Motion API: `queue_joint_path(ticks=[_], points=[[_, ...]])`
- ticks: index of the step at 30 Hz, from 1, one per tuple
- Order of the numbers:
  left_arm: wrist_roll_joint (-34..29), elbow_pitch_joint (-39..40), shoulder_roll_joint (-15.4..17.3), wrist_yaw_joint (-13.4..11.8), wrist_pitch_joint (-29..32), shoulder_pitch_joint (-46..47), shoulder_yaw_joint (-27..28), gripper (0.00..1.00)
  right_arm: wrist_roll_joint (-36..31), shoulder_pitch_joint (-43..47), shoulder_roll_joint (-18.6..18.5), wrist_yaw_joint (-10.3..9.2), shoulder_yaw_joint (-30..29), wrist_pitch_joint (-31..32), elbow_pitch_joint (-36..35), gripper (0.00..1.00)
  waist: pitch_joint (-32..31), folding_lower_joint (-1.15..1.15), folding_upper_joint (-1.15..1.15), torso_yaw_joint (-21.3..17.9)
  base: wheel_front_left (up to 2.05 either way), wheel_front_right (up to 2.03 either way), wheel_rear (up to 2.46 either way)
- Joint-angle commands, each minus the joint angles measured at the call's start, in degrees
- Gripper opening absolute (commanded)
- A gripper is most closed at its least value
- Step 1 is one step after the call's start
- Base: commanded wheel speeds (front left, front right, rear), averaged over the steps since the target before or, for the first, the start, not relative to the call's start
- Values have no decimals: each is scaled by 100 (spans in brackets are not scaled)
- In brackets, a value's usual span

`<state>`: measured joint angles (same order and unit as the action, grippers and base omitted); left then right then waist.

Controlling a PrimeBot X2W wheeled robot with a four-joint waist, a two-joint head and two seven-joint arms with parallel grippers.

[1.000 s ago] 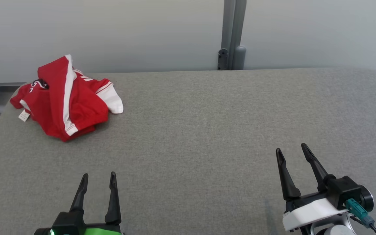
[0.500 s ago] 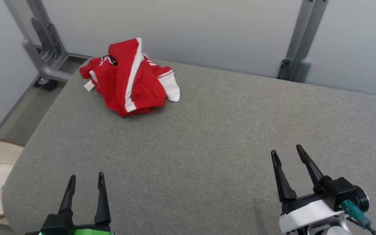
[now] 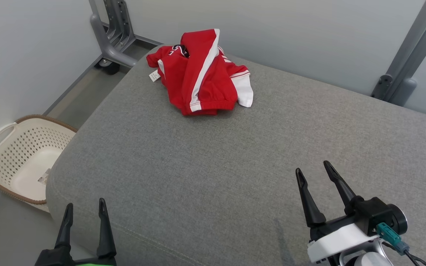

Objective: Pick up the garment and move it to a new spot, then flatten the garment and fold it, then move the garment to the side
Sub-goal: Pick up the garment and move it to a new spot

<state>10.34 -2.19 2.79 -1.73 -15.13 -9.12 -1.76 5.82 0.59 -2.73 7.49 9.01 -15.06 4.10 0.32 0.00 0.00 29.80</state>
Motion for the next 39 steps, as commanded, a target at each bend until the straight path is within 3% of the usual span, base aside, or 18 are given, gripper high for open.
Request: queue_joint_path(ticks=[1, 8, 19, 28, 39], points=[[16, 29, 18, -40, -4, -79, -1, 100, -61, -55, -28, 0, 2, -18, 11, 100, 65, 0, 0, 49, 0, 0, 0], [-30, -102, 19, 34, -4, 132, -124, 100, -164, 11, -28, 0, -123, -18, -108, 100, 217, 0, 0, 15, 0, 0, 0], [-168, -677, 147, 267, -2, 1688, 99, 100, -572, -394, -30, -1, -66, -18, -222, 100, 1110, 0, 0, -896, 0, 0, 0], [-134, -2272, 383, 476, 192, 3833, 53, 100, -848, -776, -29, -1, -101, -18, -310, 100, 1797, 0, 0, -1669, 0, 0, 0], [141, -4361, 600, 238, 359, 5144, 376, 100, -1015, -1025, -27, -1, -162, -18, -587, 100, 2329, 0, 0, -2262, 0, 0, 0]])
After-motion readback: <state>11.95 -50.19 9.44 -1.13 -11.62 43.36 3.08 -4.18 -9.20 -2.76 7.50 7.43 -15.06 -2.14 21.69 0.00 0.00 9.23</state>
